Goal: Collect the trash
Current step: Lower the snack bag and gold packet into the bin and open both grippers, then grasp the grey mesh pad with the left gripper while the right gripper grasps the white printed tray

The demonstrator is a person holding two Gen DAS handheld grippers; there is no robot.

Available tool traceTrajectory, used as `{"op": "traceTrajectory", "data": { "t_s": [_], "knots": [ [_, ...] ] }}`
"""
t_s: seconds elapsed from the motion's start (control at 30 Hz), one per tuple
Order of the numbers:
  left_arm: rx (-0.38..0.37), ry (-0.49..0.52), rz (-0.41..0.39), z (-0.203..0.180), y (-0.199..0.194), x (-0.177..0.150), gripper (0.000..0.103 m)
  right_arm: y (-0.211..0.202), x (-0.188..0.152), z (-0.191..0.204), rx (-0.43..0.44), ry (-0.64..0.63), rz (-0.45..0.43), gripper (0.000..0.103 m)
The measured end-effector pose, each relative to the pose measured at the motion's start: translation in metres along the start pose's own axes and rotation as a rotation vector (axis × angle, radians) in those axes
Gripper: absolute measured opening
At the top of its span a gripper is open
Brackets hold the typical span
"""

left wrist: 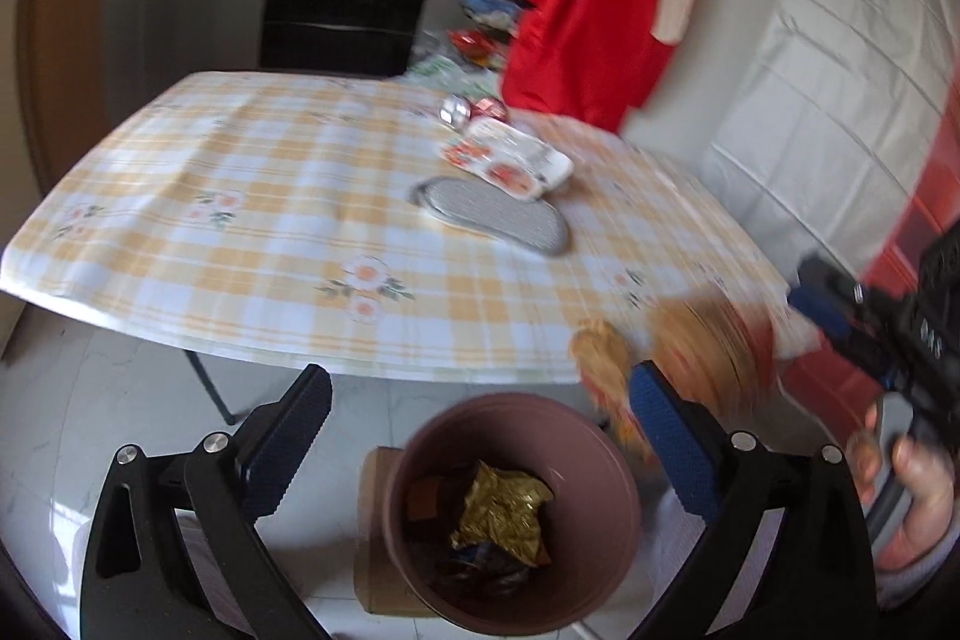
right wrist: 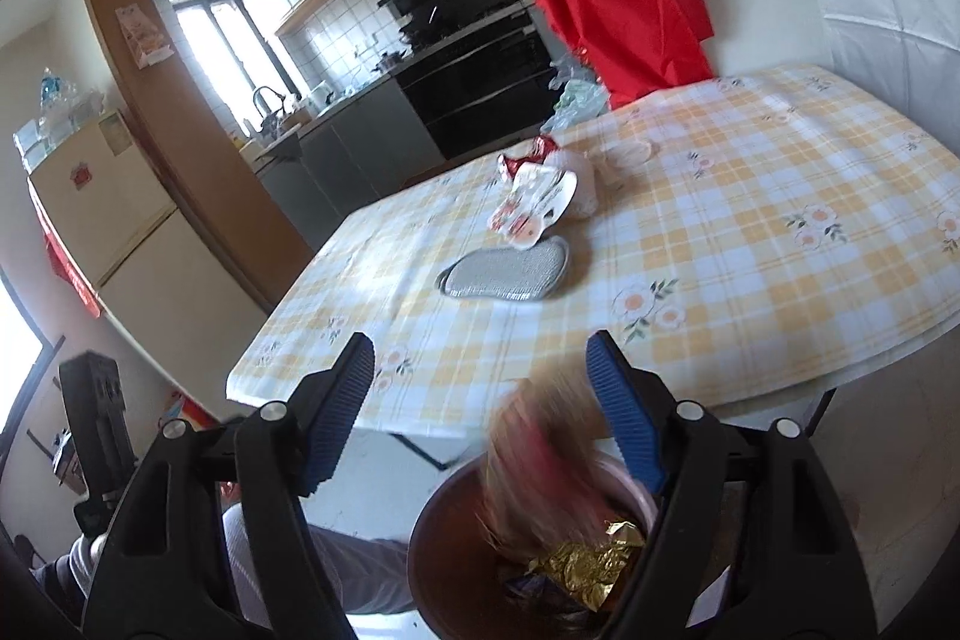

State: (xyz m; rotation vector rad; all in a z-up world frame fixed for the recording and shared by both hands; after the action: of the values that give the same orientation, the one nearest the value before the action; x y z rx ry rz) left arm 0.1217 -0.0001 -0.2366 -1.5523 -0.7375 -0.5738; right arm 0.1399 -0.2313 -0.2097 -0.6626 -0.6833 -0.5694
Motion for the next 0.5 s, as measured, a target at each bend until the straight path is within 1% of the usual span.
{"op": "traceTrajectory", "data": {
  "t_s": [0.13, 0.3, 0.43, 0.5],
  "knots": [
    [0.029, -0.069, -0.018, 0.025, -0.006, 0.004, 0.097, 0.008, -0.014, 0.007, -0.003, -0.008, 0.039, 0.074],
    [0.058, -0.086, -0.016, 0.038, -0.007, -0.002, 0.097, 0.012, -0.017, 0.009, -0.030, -0.016, 0.055, 0.074],
    [0.071, -0.085, -0.020, 0.043, -0.006, -0.007, 0.097, 0.013, -0.018, 0.008, -0.052, -0.034, 0.059, 0.093],
    [0.074, -0.088, -0.019, 0.045, -0.004, -0.008, 0.097, 0.015, -0.020, 0.008, -0.065, -0.049, 0.067, 0.096]
  ]
}}
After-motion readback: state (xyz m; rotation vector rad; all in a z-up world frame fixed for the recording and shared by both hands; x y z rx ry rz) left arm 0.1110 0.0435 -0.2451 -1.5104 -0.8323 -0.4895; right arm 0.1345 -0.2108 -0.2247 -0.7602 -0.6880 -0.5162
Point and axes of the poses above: each gripper's, at about its wrist camera, not at the fingertips, and y roughly the way its jaws point, z to its left, x to its top, the point moved 10 cm from there along y, roughly the way its jaws point, and after that the axes turned 13 degrees about x, right-handed, at the moved point
